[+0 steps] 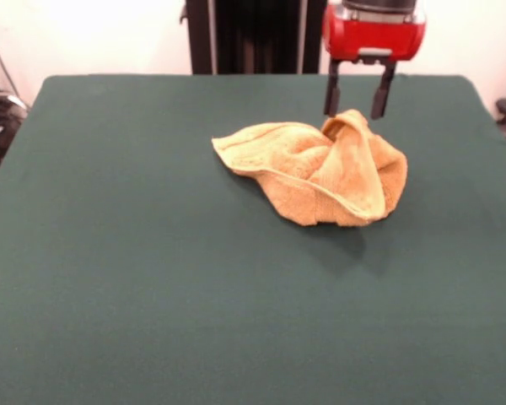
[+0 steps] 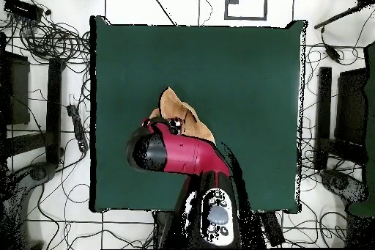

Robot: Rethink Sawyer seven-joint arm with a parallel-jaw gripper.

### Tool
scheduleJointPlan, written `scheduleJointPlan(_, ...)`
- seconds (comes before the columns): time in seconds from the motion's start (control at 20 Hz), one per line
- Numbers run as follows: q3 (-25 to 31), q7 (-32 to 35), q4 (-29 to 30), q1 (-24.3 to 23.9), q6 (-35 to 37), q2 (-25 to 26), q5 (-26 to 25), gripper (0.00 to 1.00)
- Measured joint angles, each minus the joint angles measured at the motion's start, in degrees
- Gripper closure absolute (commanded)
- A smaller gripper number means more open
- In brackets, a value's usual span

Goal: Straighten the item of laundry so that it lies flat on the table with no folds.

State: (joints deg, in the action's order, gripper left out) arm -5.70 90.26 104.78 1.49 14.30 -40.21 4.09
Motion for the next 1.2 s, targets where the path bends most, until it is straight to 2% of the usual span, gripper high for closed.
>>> scheduleJointPlan(0.7, -0.02, 0.00, 0.25, -1.72, -0.02, 5.28, 0.08, 0.00)
scheduleJointPlan(1.0, 0.16, 0.01, 1.86, -3.09, -0.55, 8.07, 1.97, 0.00)
scheduleJointPlan(1.2, -0.11, 0.24, 3.11, -1.92, -0.80, 8.69, 3.25, 0.00)
